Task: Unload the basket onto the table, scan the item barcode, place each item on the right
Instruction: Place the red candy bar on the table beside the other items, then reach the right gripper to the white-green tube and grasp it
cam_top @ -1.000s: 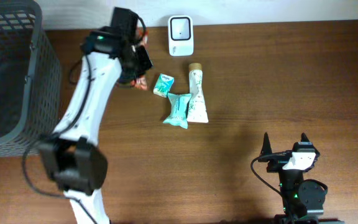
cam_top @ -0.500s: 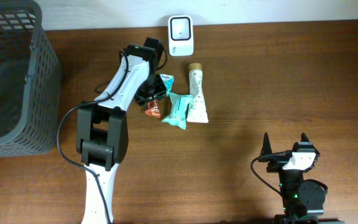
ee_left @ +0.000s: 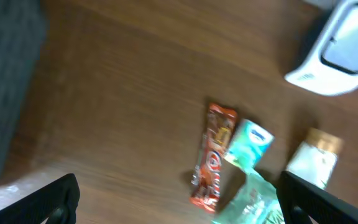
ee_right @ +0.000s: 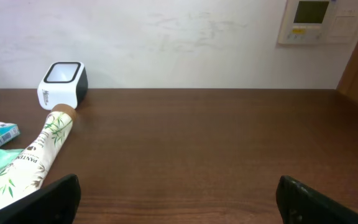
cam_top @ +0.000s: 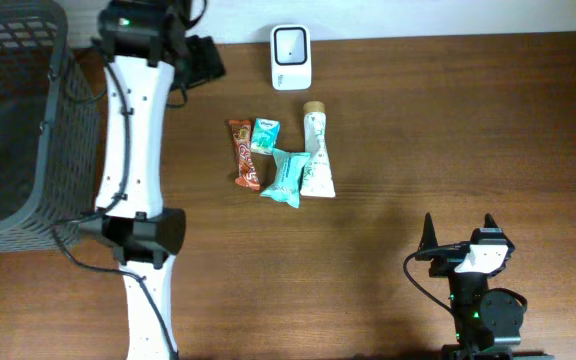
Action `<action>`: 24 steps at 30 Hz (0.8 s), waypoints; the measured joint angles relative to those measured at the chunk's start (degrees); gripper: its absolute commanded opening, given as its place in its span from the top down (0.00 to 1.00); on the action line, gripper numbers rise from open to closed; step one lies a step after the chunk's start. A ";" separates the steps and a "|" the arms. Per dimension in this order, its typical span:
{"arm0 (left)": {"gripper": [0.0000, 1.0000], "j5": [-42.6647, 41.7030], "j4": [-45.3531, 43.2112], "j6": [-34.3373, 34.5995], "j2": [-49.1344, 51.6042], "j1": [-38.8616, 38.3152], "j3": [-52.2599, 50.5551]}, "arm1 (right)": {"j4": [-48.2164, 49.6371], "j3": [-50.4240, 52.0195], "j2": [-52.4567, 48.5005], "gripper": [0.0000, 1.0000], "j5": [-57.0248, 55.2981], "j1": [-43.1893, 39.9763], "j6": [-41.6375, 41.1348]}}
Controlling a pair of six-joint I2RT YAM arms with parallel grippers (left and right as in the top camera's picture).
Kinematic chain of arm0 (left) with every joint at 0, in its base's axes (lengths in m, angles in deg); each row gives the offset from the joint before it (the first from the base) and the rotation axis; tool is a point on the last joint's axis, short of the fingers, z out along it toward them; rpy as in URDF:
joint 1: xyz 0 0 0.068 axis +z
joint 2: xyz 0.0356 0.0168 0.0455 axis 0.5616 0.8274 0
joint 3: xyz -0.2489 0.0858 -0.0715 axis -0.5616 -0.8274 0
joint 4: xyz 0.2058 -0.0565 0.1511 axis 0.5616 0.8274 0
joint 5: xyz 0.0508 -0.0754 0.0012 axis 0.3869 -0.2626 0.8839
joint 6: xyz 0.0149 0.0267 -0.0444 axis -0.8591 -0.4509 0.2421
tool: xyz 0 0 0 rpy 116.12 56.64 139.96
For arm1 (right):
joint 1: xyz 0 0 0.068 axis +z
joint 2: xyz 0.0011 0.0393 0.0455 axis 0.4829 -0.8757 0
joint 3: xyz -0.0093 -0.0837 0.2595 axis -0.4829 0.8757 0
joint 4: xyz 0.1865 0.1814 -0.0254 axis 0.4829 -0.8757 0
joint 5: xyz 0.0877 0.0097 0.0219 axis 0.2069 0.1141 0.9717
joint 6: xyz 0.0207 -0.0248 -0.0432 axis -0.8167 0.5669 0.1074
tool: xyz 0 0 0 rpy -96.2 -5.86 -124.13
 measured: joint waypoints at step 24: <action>0.01 -14.40 -5.25 -12.17 -22.29 19.26 -31.85 | 0.02 0.00 0.00 0.01 -0.02 0.00 0.02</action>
